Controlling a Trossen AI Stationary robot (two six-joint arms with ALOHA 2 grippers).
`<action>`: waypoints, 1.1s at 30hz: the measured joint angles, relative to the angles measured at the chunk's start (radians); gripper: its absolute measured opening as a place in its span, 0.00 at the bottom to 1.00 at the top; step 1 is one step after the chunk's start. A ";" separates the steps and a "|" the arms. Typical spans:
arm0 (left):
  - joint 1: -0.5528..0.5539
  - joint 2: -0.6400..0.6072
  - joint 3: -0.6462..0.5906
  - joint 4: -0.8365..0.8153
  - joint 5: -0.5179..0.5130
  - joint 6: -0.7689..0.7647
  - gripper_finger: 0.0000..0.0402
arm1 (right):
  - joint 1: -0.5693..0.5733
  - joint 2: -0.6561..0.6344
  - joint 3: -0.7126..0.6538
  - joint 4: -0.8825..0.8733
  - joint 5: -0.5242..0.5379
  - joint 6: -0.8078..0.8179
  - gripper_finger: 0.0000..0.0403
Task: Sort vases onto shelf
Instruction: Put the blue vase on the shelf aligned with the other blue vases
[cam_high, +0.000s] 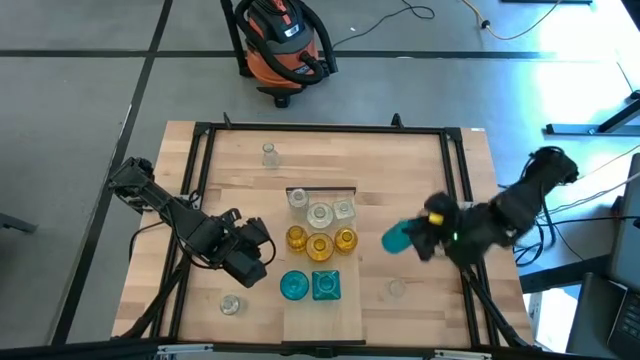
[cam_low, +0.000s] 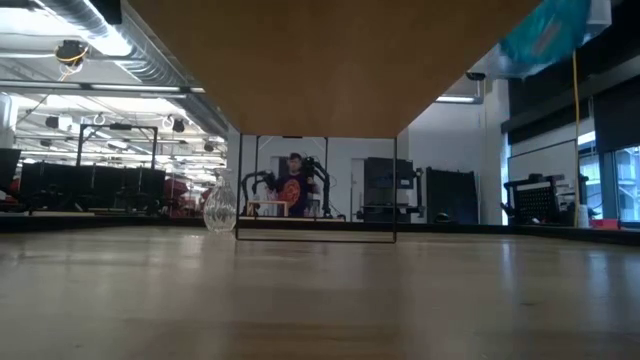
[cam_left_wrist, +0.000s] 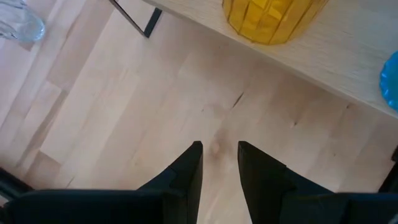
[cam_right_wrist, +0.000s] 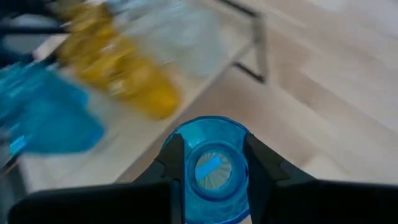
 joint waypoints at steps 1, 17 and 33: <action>0.000 0.000 0.000 0.000 -0.001 0.000 0.23 | 0.035 0.027 0.020 0.011 0.016 -0.001 0.19; -0.009 0.000 0.000 -0.005 0.007 0.026 0.23 | 0.037 0.417 0.469 0.000 -0.116 -0.618 0.19; -0.292 0.001 0.000 -0.186 -0.013 -0.219 0.23 | -0.091 0.585 0.466 0.190 -0.266 -0.812 0.19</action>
